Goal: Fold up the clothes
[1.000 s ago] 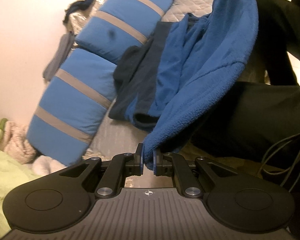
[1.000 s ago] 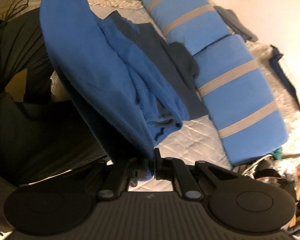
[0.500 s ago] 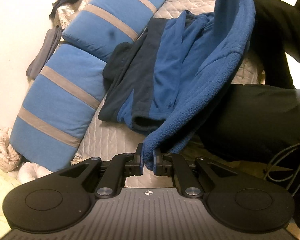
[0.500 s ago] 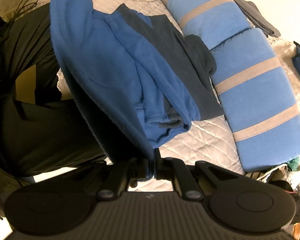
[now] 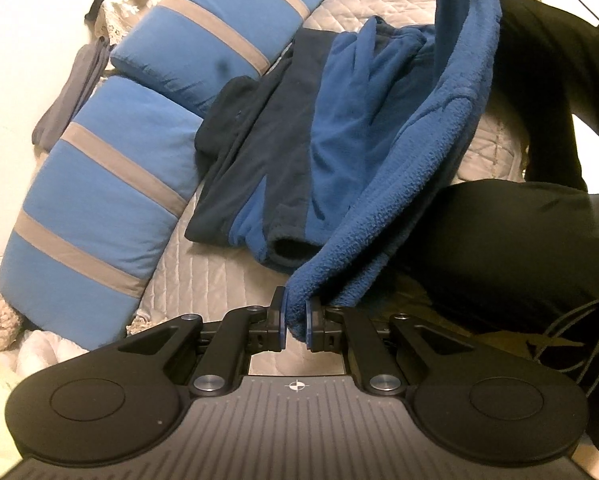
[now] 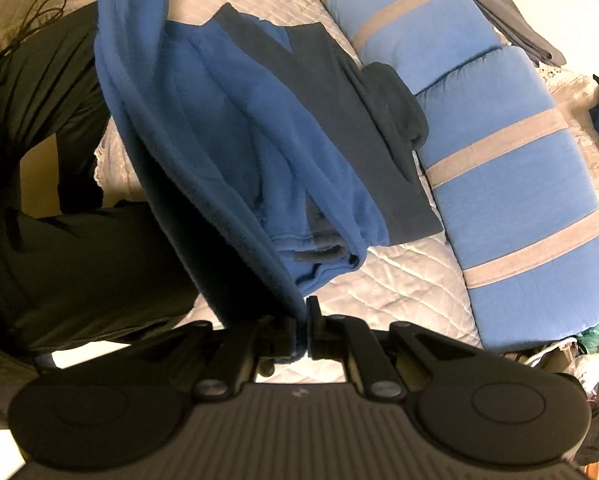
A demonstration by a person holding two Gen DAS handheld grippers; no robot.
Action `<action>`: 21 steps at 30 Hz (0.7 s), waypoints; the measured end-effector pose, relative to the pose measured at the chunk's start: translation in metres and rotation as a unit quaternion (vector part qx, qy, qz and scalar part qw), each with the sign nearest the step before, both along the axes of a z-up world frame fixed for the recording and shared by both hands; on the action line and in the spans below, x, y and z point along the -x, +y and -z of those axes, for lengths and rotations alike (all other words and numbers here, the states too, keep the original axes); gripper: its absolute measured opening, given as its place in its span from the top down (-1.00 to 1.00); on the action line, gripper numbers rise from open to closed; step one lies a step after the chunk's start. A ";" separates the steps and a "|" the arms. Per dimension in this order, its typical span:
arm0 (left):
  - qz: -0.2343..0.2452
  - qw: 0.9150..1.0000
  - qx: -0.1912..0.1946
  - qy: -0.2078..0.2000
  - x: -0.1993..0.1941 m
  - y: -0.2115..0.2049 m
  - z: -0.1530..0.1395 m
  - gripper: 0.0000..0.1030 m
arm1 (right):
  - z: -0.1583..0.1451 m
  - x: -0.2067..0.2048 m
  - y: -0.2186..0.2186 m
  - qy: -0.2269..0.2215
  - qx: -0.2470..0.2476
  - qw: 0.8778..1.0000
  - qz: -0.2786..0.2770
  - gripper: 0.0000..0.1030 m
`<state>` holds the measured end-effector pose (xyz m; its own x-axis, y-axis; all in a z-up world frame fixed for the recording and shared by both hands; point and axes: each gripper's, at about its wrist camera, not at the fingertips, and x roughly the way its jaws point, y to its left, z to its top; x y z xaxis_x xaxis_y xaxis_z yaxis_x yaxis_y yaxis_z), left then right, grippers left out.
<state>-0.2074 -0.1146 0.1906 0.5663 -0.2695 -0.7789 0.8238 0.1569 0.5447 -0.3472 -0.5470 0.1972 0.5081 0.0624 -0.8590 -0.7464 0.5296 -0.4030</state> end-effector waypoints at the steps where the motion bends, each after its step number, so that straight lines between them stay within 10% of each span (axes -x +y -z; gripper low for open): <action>1: 0.000 1.000 -0.001 0.002 -0.003 -0.001 0.000 0.82 | 0.000 -0.004 -0.001 0.000 0.000 1.000 0.000 0.91; 21: -0.030 0.999 -0.008 0.029 -0.075 -0.021 0.010 0.82 | 0.020 -0.085 -0.018 0.022 0.004 0.999 0.029 0.90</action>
<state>-0.1321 -0.1352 0.1811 0.5344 -0.2235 -0.8151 0.8438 0.1979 0.4989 -0.2621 -0.5648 0.1768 0.4731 0.0260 -0.8806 -0.7311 0.5693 -0.3760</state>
